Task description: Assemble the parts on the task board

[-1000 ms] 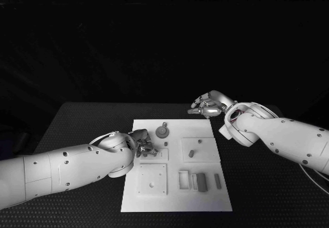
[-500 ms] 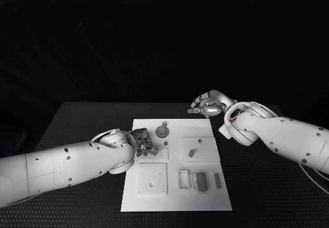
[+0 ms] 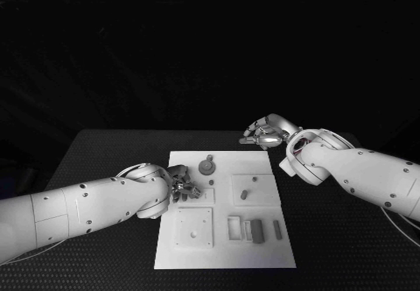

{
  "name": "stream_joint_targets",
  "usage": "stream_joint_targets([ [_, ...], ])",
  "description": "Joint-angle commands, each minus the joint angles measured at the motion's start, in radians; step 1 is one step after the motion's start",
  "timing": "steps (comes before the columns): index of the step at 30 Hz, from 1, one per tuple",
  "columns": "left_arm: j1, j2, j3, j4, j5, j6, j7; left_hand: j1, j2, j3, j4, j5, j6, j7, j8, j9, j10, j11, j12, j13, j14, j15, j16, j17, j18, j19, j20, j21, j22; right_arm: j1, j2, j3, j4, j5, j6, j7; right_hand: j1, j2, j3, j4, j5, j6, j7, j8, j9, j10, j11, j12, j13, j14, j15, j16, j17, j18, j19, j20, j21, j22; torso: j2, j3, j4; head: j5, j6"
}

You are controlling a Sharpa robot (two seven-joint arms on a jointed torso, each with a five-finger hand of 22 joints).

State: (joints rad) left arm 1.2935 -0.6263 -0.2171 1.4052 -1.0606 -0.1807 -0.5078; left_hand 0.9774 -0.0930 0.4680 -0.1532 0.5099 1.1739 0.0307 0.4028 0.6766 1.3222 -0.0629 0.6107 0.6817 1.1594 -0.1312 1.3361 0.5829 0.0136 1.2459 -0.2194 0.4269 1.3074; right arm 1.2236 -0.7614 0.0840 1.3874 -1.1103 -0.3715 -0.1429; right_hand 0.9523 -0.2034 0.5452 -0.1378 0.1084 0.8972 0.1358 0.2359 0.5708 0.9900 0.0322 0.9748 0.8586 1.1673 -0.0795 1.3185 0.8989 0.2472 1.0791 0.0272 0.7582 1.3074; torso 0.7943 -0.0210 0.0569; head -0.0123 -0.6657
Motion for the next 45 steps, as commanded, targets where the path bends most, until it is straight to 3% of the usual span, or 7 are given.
stream_joint_targets([
  [1, -0.012, 0.003, -0.009, -0.011, 0.058, 0.051, -0.029, 0.005, 0.022, 0.080, -0.076, 0.005, 0.009, -0.005, -0.002, 0.000, -0.009, -0.008, 0.007, 0.002, -0.004, -0.042, 0.006, -0.002, -0.014, 0.038, -0.040, -0.001, 0.008, 0.000, 0.002, 0.001, -0.002, 0.000, 0.011, 0.010, -0.005, 0.006, 0.000, 0.006, 0.004, 0.002, 0.007, 0.001, 0.001, -0.008, -0.002, 0.004, -0.001, -0.007, 0.002, -0.004, -0.001, 0.015, -0.005, 0.000, -0.003, 0.018, 0.000, -0.0005, 0.0002, 0.000, 0.001],
  [5, -0.012, 0.003, -0.007, -0.017, 0.071, 0.047, -0.026, 0.003, 0.029, 0.080, -0.077, 0.005, 0.009, -0.005, -0.002, 0.001, -0.010, -0.008, 0.008, 0.002, -0.006, -0.042, 0.009, -0.004, -0.014, 0.037, -0.040, -0.001, 0.010, -0.001, 0.004, 0.001, -0.003, 0.000, 0.012, 0.010, -0.005, 0.006, 0.000, 0.006, 0.004, 0.002, 0.007, 0.001, 0.001, -0.008, -0.002, 0.004, -0.001, -0.007, 0.002, -0.004, -0.001, 0.015, -0.005, 0.000, -0.003, 0.018, 0.000, -0.0008, 0.0001, -0.001, 0.002],
  [11, -0.012, 0.000, 0.014, -0.024, 0.094, 0.055, -0.027, 0.001, 0.036, 0.080, -0.077, 0.002, 0.008, -0.005, -0.003, 0.001, -0.012, -0.008, 0.009, 0.002, -0.009, -0.042, 0.012, -0.007, -0.014, 0.036, -0.040, -0.002, 0.012, -0.001, 0.003, 0.001, -0.005, 0.000, 0.013, 0.010, -0.001, 0.008, 0.002, 0.004, 0.004, 0.002, 0.007, 0.001, 0.001, -0.008, -0.002, 0.004, -0.002, -0.008, 0.001, -0.004, -0.001, 0.015, -0.005, 0.000, -0.003, 0.018, 0.000, -0.0014, 0.0004, -0.001, 0.002],
  [15, -0.009, 0.002, 0.028, -0.038, 0.095, 0.110, -0.035, 0.000, 0.041, 0.081, -0.079, 0.000, 0.007, -0.005, -0.003, 0.001, -0.013, -0.007, 0.009, 0.002, -0.010, -0.042, 0.013, -0.009, -0.014, 0.035, -0.040, -0.002, 0.013, -0.001, 0.004, 0.001, -0.006, 0.000, 0.013, 0.010, -0.001, 0.008, 0.002, 0.003, 0.004, 0.002, 0.007, 0.001, 0.001, -0.008, -0.002, 0.005, -0.002, -0.008, 0.001, -0.004, -0.001, 0.015, -0.005, 0.000, -0.003, 0.018, 0.000, -0.0007, 0.0008, -0.002, 0.002],
  [19, 0.000, 0.009, 0.029, -0.056, 0.108, 0.163, -0.042, -0.004, 0.051, 0.081, -0.081, -0.011, 0.003, -0.003, -0.004, 0.001, -0.018, -0.006, 0.009, 0.002, -0.015, -0.041, 0.016, -0.014, -0.014, 0.032, -0.039, -0.004, 0.016, -0.001, 0.006, 0.001, -0.008, 0.000, 0.013, 0.010, 0.000, 0.009, 0.002, 0.003, 0.004, 0.002, 0.007, 0.001, 0.001, -0.008, -0.002, 0.005, -0.002, -0.008, 0.001, -0.004, -0.001, 0.015, -0.005, 0.000, -0.003, 0.018, 0.000, -0.0003, 0.0005, -0.001, 0.003],
  [23, 0.005, 0.012, 0.029, -0.059, 0.109, 0.194, -0.051, -0.016, 0.070, 0.083, -0.074, -0.065, -0.007, 0.001, -0.007, 0.009, -0.028, -0.002, 0.010, 0.001, -0.023, -0.037, 0.019, -0.028, -0.013, 0.025, -0.035, -0.010, 0.017, -0.002, 0.007, 0.001, -0.009, 0.000, 0.014, 0.010, 0.000, 0.009, 0.002, 0.003, 0.004, 0.002, 0.007, 0.001, 0.001, -0.008, -0.002, 0.005, -0.002, -0.008, 0.001, -0.004, -0.002, 0.015, -0.005, 0.000, -0.003, 0.018, 0.000, -0.0006, -0.0008, -0.001, 0.002],
  [45, 0.042, 0.037, 0.029, -0.075, 0.067, 0.226, -0.073, -0.043, 0.105, 0.088, -0.037, -0.077, -0.042, 0.009, -0.001, 0.070, -0.052, 0.003, 0.022, 0.000, -0.033, -0.032, 0.038, -0.060, -0.014, 0.021, -0.034, -0.018, 0.020, -0.004, 0.012, 0.000, -0.017, 0.001, 0.019, 0.010, 0.001, 0.009, 0.001, 0.001, 0.004, 0.000, 0.007, 0.000, 0.001, -0.009, -0.001, 0.006, -0.002, -0.008, 0.002, -0.004, -0.002, 0.015, -0.005, 0.000, -0.003, 0.019, 0.000, -0.0004, 0.0001, 0.002, 0.003],
])
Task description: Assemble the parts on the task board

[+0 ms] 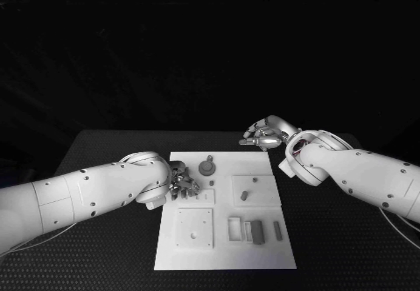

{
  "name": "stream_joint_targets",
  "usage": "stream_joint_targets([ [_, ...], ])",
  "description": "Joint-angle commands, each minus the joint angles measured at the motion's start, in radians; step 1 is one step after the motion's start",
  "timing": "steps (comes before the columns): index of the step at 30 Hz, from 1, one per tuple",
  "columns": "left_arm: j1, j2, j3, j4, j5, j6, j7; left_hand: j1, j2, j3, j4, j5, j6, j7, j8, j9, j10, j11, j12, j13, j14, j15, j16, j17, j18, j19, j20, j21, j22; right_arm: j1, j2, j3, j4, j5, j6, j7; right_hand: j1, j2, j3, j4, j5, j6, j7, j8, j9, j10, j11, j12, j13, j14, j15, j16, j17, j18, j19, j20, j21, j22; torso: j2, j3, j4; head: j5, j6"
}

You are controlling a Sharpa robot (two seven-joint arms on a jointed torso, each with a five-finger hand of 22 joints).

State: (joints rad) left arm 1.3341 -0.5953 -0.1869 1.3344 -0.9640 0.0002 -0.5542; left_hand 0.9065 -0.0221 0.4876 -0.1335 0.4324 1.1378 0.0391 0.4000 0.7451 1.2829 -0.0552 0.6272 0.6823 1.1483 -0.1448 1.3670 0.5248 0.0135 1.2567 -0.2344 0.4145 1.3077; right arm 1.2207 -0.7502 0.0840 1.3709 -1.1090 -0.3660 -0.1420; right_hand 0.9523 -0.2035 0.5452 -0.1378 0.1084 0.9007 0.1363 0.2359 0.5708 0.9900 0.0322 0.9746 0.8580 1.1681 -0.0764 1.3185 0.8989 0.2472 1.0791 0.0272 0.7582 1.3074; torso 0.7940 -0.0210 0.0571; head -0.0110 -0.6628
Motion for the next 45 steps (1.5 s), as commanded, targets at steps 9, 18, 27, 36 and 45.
stream_joint_targets([
  [9, 0.007, 0.030, -0.001, -0.026, -0.032, 0.118, -0.034, 0.054, 0.046, 0.127, -0.036, -0.279, -0.051, 0.014, -0.024, 0.029, -0.027, 0.003, 0.013, -0.003, -0.035, -0.012, 0.021, -0.019, -0.013, 0.002, -0.015, -0.009, 0.020, -0.003, 0.007, 0.000, -0.005, 0.000, 0.016, 0.009, 0.001, 0.010, 0.001, 0.000, 0.004, -0.004, 0.007, 0.000, 0.001, -0.009, -0.001, 0.006, -0.002, -0.009, -0.001, -0.004, -0.002, 0.015, -0.006, 0.000, -0.004, 0.019, 0.001, -0.0003, 0.0002, 0.002, -0.003],
  [18, 0.012, 0.038, -0.001, -0.048, -0.026, 0.140, -0.038, 0.062, 0.041, 0.159, -0.016, -0.384, -0.063, 0.021, -0.039, 0.044, -0.040, 0.010, 0.014, -0.006, -0.041, -0.006, 0.033, -0.028, -0.012, 0.000, -0.013, -0.007, 0.022, -0.005, 0.008, 0.000, -0.008, 0.000, 0.018, 0.010, 0.002, 0.010, 0.001, 0.000, 0.004, -0.004, 0.007, -0.001, 0.001, -0.010, -0.001, 0.007, -0.002, -0.009, -0.001, -0.004, -0.002, 0.015, -0.006, 0.000, -0.004, 0.019, 0.000, 0.0001, -0.0001, 0.001, -0.004],
  [27, 0.016, 0.043, -0.001, -0.053, -0.025, 0.155, -0.033, 0.065, 0.041, 0.166, -0.013, -0.384, -0.060, 0.019, -0.033, 0.063, -0.041, 0.009, 0.020, -0.004, -0.043, -0.007, 0.040, -0.030, -0.011, 0.001, -0.013, -0.003, 0.023, -0.006, 0.010, 0.000, -0.009, 0.001, 0.018, 0.010, 0.002, 0.010, 0.000, 0.000, 0.004, -0.005, 0.007, -0.001, 0.001, -0.010, -0.001, 0.007, -0.003, -0.010, -0.001, -0.004, -0.002, 0.015, -0.006, 0.000, -0.004, 0.019, 0.000, -0.0002, -0.0012, 0.000, -0.005],
  [36, 0.026, 0.050, -0.001, -0.065, -0.026, 0.166, -0.038, 0.071, 0.042, 0.170, -0.019, -0.383, -0.060, 0.017, -0.029, 0.077, -0.041, 0.007, 0.025, -0.003, -0.043, -0.009, 0.046, -0.032, -0.010, 0.002, -0.014, 0.000, 0.023, -0.007, 0.012, 0.000, -0.009, 0.002, 0.020, 0.010, 0.002, 0.010, 0.000, -0.001, 0.004, -0.005, 0.007, -0.001, 0.001, -0.010, -0.001, 0.007, -0.003, -0.010, -0.001, -0.004, -0.002, 0.015, -0.006, 0.001, -0.004, 0.019, 0.000, -0.0005, -0.0002, -0.001, -0.003],
  [45, 0.026, 0.060, -0.001, -0.072, -0.027, 0.172, -0.040, 0.070, 0.041, 0.170, -0.019, -0.383, -0.062, 0.017, -0.029, 0.080, -0.041, 0.007, 0.026, -0.002, -0.043, -0.009, 0.047, -0.033, -0.010, 0.002, -0.013, 0.001, 0.023, -0.007, 0.013, 0.000, -0.009, 0.002, 0.019, 0.010, 0.002, 0.011, 0.000, -0.001, 0.004, -0.005, 0.007, -0.001, 0.001, -0.011, 0.000, 0.007, -0.003, -0.010, -0.001, -0.004, -0.002, 0.015, -0.006, 0.001, -0.004, 0.019, 0.000, -0.0005, -0.0001, 0.000, -0.005],
])
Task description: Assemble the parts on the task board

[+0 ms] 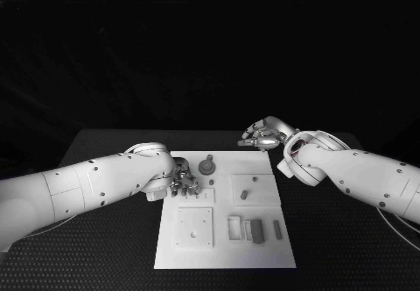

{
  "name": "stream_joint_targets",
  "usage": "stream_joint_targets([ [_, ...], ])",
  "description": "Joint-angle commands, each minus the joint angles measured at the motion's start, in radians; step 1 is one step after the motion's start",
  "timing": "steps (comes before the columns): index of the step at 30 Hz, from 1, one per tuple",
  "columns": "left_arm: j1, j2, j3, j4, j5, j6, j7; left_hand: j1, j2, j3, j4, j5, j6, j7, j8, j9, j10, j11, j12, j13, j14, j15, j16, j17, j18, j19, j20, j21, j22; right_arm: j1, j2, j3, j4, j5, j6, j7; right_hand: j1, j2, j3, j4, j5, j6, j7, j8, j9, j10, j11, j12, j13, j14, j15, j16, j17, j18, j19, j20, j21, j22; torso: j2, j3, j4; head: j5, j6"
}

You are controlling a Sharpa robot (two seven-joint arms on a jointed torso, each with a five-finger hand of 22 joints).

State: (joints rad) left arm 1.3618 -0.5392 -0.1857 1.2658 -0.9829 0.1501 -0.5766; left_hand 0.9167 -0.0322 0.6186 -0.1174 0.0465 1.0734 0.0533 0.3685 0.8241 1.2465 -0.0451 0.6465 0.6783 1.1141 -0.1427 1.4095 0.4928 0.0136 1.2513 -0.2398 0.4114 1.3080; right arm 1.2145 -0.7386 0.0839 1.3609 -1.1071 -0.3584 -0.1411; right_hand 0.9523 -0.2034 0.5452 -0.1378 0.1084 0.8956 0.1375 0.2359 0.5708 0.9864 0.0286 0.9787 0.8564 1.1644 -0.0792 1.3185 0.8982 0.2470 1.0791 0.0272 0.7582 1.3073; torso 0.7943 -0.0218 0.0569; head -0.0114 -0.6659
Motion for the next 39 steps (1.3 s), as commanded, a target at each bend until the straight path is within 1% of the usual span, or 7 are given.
stream_joint_targets([
  [1, -0.001, 0.006, -0.003, -0.004, -0.008, 0.023, -0.017, 0.060, 0.051, 0.039, -0.035, 0.003, 0.002, 0.003, 0.002, 0.002, -0.005, -0.003, 0.006, 0.002, -0.009, -0.011, 0.004, -0.001, -0.011, 0.007, -0.008, 0.004, 0.023, -0.001, 0.001, 0.000, 0.001, 0.000, 0.012, 0.009, 0.002, 0.011, 0.000, -0.001, 0.004, 0.000, 0.006, -0.001, 0.001, -0.007, 0.003, 0.003, -0.002, -0.006, 0.002, -0.004, -0.001, 0.015, -0.006, 0.001, -0.004, 0.019, 0.000, 0.0005, 0.0002, 0.000, -0.002],
  [8, -0.002, 0.013, -0.003, -0.005, -0.034, 0.011, -0.013, 0.060, 0.051, 0.039, -0.036, 0.003, 0.000, 0.004, 0.001, 0.003, -0.005, -0.003, 0.007, 0.002, -0.010, -0.011, 0.005, -0.002, -0.011, 0.007, -0.008, 0.005, 0.023, -0.001, 0.001, 0.000, 0.002, 0.001, 0.012, 0.010, 0.001, 0.011, 0.000, -0.001, 0.004, 0.000, 0.006, -0.001, 0.001, -0.007, 0.003, 0.004, -0.002, -0.006, 0.002, -0.004, -0.001, 0.015, -0.006, 0.001, -0.004, 0.019, 0.000, 0.0009, -0.0006, 0.001, -0.002],
  [11, -0.002, 0.014, -0.003, -0.004, -0.051, -0.019, -0.012, 0.059, 0.051, 0.038, -0.036, 0.003, -0.001, 0.004, 0.000, 0.004, -0.005, -0.003, 0.008, 0.002, -0.009, -0.011, 0.005, -0.003, -0.011, 0.007, -0.008, 0.005, 0.023, -0.001, 0.001, 0.000, 0.001, 0.002, 0.012, 0.010, 0.001, 0.011, -0.001, -0.001, 0.004, 0.000, 0.006, -0.001, 0.001, -0.007, 0.003, 0.004, -0.002, -0.007, 0.002, -0.004, -0.001, 0.015, -0.006, 0.001, -0.004, 0.019, 0.000, 0.0010, -0.0008, 0.001, -0.002],
  [22, -0.002, 0.015, -0.004, 0.010, -0.154, -0.049, -0.011, 0.059, 0.051, 0.038, -0.036, 0.003, -0.002, 0.003, -0.001, 0.009, -0.003, -0.004, 0.011, 0.002, -0.007, -0.012, 0.008, -0.005, -0.010, 0.010, -0.009, 0.008, 0.022, -0.003, 0.000, 0.000, 0.000, 0.003, 0.008, 0.015, 0.001, 0.011, -0.001, -0.001, 0.004, 0.000, 0.007, -0.001, 0.001, -0.008, 0.003, 0.004, -0.002, -0.007, 0.003, -0.004, -0.001, 0.015, -0.006, 0.001, -0.004, 0.019, 0.000, 0.0000, 0.0009, -0.001, -0.002],
  [26, -0.003, 0.016, -0.006, 0.014, -0.163, -0.053, -0.010, 0.059, 0.050, 0.038, -0.037, 0.003, -0.002, 0.003, -0.002, 0.010, -0.003, -0.004, 0.011, 0.002, -0.006, -0.012, 0.008, -0.005, -0.010, 0.010, -0.009, 0.008, 0.022, -0.003, 0.000, 0.000, -0.001, 0.003, 0.011, 0.015, 0.001, 0.011, -0.001, -0.001, 0.004, 0.000, 0.007, -0.001, 0.001, -0.008, 0.003, 0.004, -0.002, -0.007, 0.003, -0.004, -0.001, 0.015, -0.007, 0.001, -0.004, 0.019, -0.001, -0.0007, 0.0010, -0.001, -0.003],
  [29, -0.003, 0.016, -0.006, 0.018, -0.193, -0.078, -0.005, 0.059, 0.049, 0.038, -0.037, 0.004, -0.001, 0.003, -0.002, 0.011, -0.002, -0.004, 0.011, 0.002, -0.006, -0.012, 0.008, -0.006, -0.009, 0.011, -0.010, 0.008, 0.022, -0.003, 0.000, 0.000, -0.001, 0.003, 0.011, 0.015, 0.001, 0.011, -0.001, -0.001, 0.004, 0.000, 0.007, -0.002, 0.001, -0.008, 0.003, 0.004, -0.002, -0.007, 0.003, -0.004, -0.001, 0.015, -0.007, 0.001, -0.004, 0.019, 0.000, -0.0009, 0.0006, -0.001, -0.003],
  [39, -0.005, 0.017, -0.007, 0.024, -0.199, -0.095, 0.000, 0.059, 0.046, 0.038, -0.036, 0.004, 0.000, 0.002, -0.002, 0.015, 0.000, -0.005, 0.013, 0.002, -0.003, -0.013, 0.009, -0.008, -0.009, 0.013, -0.010, 0.009, 0.021, -0.003, -0.001, 0.000, -0.001, 0.003, 0.016, 0.015, 0.000, 0.011, -0.002, -0.001, 0.004, 0.000, 0.007, -0.002, 0.001, -0.008, 0.004, 0.005, -0.003, -0.007, 0.003, -0.004, -0.001, 0.015, -0.007, 0.001, -0.005, 0.019, -0.001, 0.0000, 0.0003, -0.001, -0.001],
])
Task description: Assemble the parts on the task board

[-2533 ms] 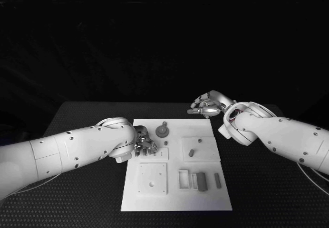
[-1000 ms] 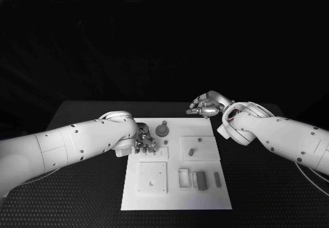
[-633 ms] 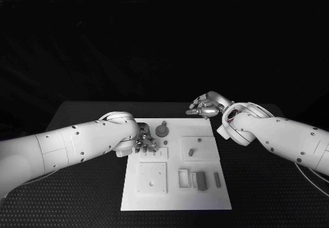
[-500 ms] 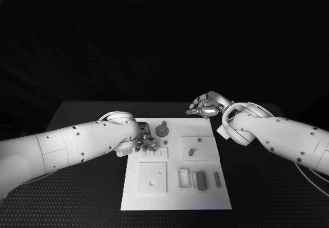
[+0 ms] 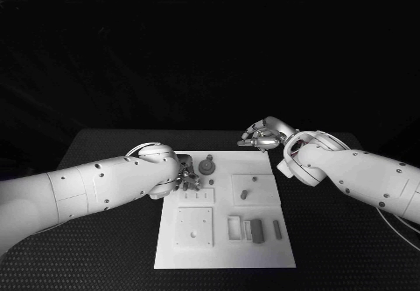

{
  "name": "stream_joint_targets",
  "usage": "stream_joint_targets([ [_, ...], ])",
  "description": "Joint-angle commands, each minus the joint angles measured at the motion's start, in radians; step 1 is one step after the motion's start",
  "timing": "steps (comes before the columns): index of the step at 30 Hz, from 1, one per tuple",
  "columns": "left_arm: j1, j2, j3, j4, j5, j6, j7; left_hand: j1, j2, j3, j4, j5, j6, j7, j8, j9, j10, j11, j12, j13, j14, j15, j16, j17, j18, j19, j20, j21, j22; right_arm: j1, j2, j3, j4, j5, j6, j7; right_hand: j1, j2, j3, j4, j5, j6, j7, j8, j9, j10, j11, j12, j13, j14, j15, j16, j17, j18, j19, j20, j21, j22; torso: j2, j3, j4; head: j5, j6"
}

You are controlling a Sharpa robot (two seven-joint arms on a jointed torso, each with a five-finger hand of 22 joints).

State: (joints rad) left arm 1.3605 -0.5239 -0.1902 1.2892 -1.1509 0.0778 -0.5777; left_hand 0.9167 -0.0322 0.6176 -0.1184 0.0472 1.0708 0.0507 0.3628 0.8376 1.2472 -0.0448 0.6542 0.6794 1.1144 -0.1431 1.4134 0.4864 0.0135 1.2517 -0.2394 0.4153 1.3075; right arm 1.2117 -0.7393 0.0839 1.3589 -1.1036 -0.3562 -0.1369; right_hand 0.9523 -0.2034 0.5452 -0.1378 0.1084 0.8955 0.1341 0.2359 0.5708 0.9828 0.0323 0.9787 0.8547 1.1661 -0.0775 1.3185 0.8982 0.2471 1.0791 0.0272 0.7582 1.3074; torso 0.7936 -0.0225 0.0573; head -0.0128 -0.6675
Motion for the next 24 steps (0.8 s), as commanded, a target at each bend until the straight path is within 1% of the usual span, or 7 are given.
stream_joint_targets([
  [1, -0.004, 0.002, -0.002, 0.000, -0.031, -0.022, 0.001, 0.059, 0.046, 0.039, -0.035, 0.003, 0.003, 0.005, 0.003, 0.001, -0.001, -0.006, 0.006, 0.001, -0.003, -0.013, 0.005, -0.002, -0.009, 0.013, -0.011, 0.006, 0.022, -0.001, 0.000, 0.000, 0.001, 0.000, 0.014, 0.011, 0.000, 0.011, -0.002, -0.001, 0.004, 0.000, 0.010, -0.002, 0.001, -0.005, 0.000, 0.005, -0.001, -0.009, 0.001, -0.004, -0.002, 0.015, -0.007, 0.001, -0.005, 0.019, 0.000, 0.0006, 0.0003, 0.000, 0.000],
  [8, -0.009, 0.009, -0.004, 0.000, -0.031, -0.019, 0.003, 0.058, 0.044, 0.040, -0.034, 0.003, 0.003, 0.004, 0.002, 0.003, 0.000, -0.006, 0.006, 0.000, -0.002, -0.013, 0.006, -0.003, -0.009, 0.014, -0.011, 0.006, 0.021, -0.001, 0.000, 0.000, 0.001, 0.000, 0.016, 0.012, 0.000, 0.011, -0.002, -0.001, 0.004, -0.001, 0.010, -0.002, 0.001, -0.005, 0.000, 0.005, -0.001, -0.009, 0.001, -0.004, -0.002, 0.015, -0.007, 0.001, -0.005, 0.019, 0.000, 0.0005, 0.0001, -0.001, 0.001],
  [16, -0.017, 0.017, -0.006, -0.003, -0.059, -0.025, 0.007, 0.059, 0.043, 0.040, -0.034, 0.003, 0.002, 0.004, 0.001, 0.004, 0.000, -0.006, 0.006, 0.000, -0.002, -0.013, 0.006, -0.004, -0.009, 0.014, -0.011, 0.006, 0.021, -0.002, 0.000, 0.000, 0.001, 0.002, 0.018, 0.013, 0.000, 0.011, -0.002, -0.001, 0.004, -0.001, 0.010, -0.002, 0.001, -0.005, 0.000, 0.005, -0.002, -0.009, 0.001, -0.004, -0.002, 0.015, -0.007, 0.002, -0.005, 0.019, 0.000, 0.0004, -0.0006, -0.001, 0.000],
  [24, -0.019, 0.018, -0.007, -0.003, -0.077, -0.038, 0.010, 0.058, 0.041, 0.041, -0.033, 0.003, 0.001, 0.005, 0.000, 0.005, 0.000, -0.006, 0.006, -0.001, -0.001, -0.013, 0.005, -0.005, -0.009, 0.015, -0.011, 0.006, 0.021, -0.002, 0.000, 0.000, 0.001, 0.002, 0.019, 0.012, -0.001, 0.011, -0.002, 0.000, 0.004, -0.002, 0.011, -0.003, 0.001, -0.006, 0.000, 0.005, -0.002, -0.009, 0.001, -0.004, -0.002, 0.015, -0.007, 0.002, -0.005, 0.019, 0.000, 0.0003, 0.0002, -0.003, 0.000],
])
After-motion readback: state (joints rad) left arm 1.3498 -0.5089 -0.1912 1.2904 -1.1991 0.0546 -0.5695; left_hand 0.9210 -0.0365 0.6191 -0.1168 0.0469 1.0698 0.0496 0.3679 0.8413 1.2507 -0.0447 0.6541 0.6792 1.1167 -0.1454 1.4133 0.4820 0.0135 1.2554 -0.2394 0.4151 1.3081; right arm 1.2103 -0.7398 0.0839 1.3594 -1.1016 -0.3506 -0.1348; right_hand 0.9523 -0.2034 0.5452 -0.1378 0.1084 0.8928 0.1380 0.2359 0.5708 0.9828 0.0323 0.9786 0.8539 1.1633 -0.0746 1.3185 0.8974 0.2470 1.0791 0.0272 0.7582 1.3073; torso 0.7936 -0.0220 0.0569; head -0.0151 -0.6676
